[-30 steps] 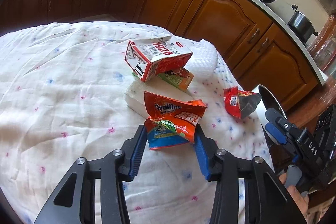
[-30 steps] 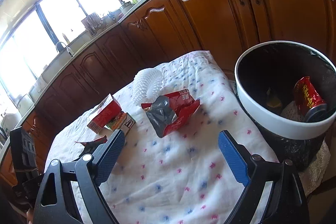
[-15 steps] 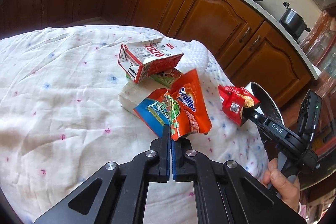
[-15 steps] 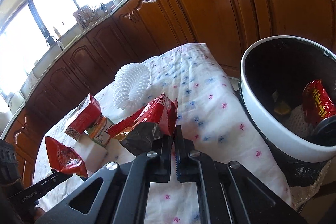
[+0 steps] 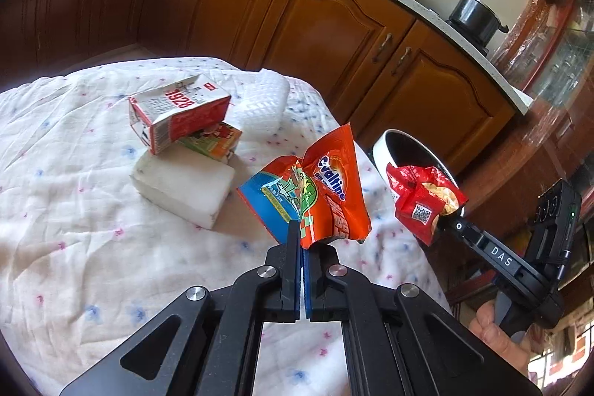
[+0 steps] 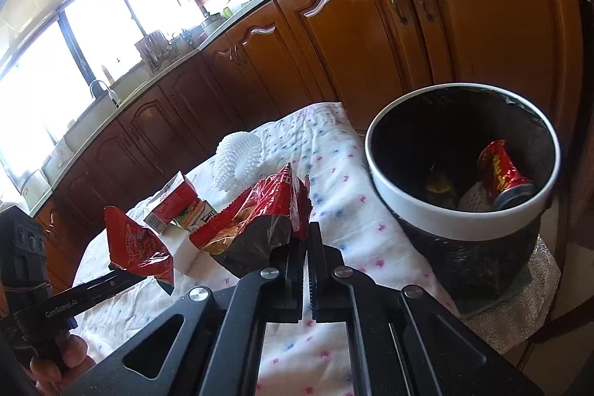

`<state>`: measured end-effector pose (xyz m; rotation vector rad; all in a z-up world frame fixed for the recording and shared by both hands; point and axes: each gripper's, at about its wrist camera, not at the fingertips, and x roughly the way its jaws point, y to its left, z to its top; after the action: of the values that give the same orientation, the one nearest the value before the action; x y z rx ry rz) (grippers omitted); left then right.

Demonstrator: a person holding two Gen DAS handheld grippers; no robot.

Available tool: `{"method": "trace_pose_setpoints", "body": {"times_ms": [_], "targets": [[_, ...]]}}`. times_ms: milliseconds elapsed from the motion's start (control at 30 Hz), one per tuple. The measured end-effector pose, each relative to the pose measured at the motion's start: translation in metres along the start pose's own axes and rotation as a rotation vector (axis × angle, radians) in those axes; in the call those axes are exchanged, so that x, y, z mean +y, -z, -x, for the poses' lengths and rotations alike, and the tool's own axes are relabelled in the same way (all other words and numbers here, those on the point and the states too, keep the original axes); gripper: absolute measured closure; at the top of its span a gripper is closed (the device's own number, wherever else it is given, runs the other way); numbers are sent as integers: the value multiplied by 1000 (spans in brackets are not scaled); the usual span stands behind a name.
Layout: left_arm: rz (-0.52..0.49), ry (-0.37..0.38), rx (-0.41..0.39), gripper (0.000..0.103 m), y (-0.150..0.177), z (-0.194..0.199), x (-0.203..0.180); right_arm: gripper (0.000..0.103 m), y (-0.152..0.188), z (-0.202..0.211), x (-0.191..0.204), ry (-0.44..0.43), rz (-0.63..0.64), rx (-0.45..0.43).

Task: Collect trash
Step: 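Carry the Ovaltine wrapper and red chip bag with both tools over the bin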

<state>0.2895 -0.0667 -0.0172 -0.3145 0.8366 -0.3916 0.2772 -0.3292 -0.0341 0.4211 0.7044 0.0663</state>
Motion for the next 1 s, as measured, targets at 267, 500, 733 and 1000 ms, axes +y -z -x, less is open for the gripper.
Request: {"method": "trace_pose_setpoints", "body": {"times_ms": [267, 500, 733, 1000], "targets": [[-66, 43, 22, 103, -3, -16, -38, 101, -1, 35, -26, 43, -30, -49], [-119, 73, 45, 103, -12, -40, -68, 101, -5, 49, -55, 91, -71, -78], [-175, 98, 57, 103, -22, -64, -100, 101, -15, 57, -82, 134, -103, -102], [-220, 111, 83, 103, -39, -98, -125, 101, -27, 58, -105, 166, -116, -122]]}}
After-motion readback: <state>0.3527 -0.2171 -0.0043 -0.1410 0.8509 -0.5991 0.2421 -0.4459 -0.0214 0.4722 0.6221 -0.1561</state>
